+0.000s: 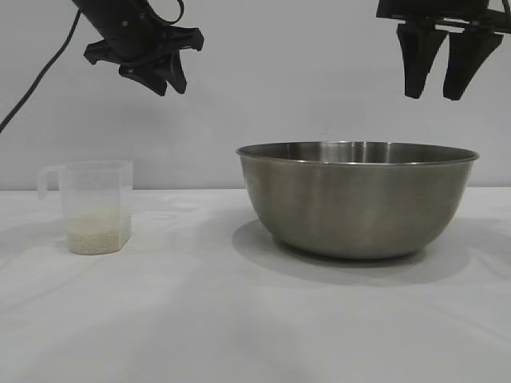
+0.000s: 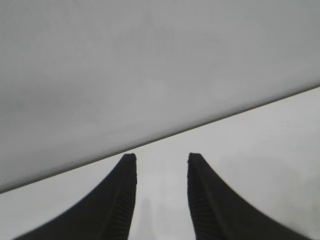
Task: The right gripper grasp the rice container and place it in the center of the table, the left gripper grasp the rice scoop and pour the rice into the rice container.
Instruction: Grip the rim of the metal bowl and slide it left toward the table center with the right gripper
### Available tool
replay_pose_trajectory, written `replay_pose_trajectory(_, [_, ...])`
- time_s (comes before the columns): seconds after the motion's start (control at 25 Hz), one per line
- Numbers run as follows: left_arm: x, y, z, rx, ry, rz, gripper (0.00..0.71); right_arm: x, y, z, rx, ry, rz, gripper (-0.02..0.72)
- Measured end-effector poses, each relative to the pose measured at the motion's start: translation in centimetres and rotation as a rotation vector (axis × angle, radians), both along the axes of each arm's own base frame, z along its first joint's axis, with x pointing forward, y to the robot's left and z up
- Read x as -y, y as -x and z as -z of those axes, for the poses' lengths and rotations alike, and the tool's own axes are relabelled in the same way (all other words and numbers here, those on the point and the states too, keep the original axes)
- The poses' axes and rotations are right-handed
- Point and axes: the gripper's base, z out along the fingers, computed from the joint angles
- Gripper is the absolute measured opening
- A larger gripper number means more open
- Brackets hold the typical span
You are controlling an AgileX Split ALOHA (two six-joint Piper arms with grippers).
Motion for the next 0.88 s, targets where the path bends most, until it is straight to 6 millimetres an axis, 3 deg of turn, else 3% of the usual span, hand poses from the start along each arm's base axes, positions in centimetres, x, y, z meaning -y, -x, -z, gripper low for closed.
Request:
replay_pose_trajectory(0.12, [0.0, 0.0, 0.0, -0.005, 0.0, 0.003, 0.219, -0.1, -0.2, 1.8, -0.04, 0.008, 0.0, 0.4])
replay_pose_trajectory(0.28, [0.0, 0.1, 0.1, -0.01, -0.001, 0.005, 0.219, 0.1, -0.4, 2.5, -0.052, 0.028, -0.006, 0.106])
replay_pose_trajectory(0.36, [0.0, 0.1, 0.1, -0.01, -0.002, 0.006, 0.219, 0.2, -0.4, 2.5, -0.051, 0.037, -0.009, 0.046])
replay_pose_trajectory(0.4, [0.0, 0.1, 0.1, -0.01, -0.002, 0.006, 0.219, 0.1, -0.3, 2.5, -0.054, 0.029, -0.008, 0.059])
replay_pose_trajectory(0.44, [0.0, 0.1, 0.1, -0.01, -0.002, 0.006, 0.219, 0.0, -0.4, 2.4, -0.053, 0.024, -0.007, 0.0])
replay_pose_trajectory(0.6, [0.0, 0.1, 0.1, -0.01, -0.002, 0.006, 0.219, -0.7, -0.2, 2.4, -0.065, -0.029, 0.006, 0.0])
replay_pose_trajectory(0.88, [0.0, 0.1, 0.1, -0.01, -0.004, 0.007, 0.219, -5.5, 1.0, 2.4, -0.042, -0.047, -0.094, 0.0])
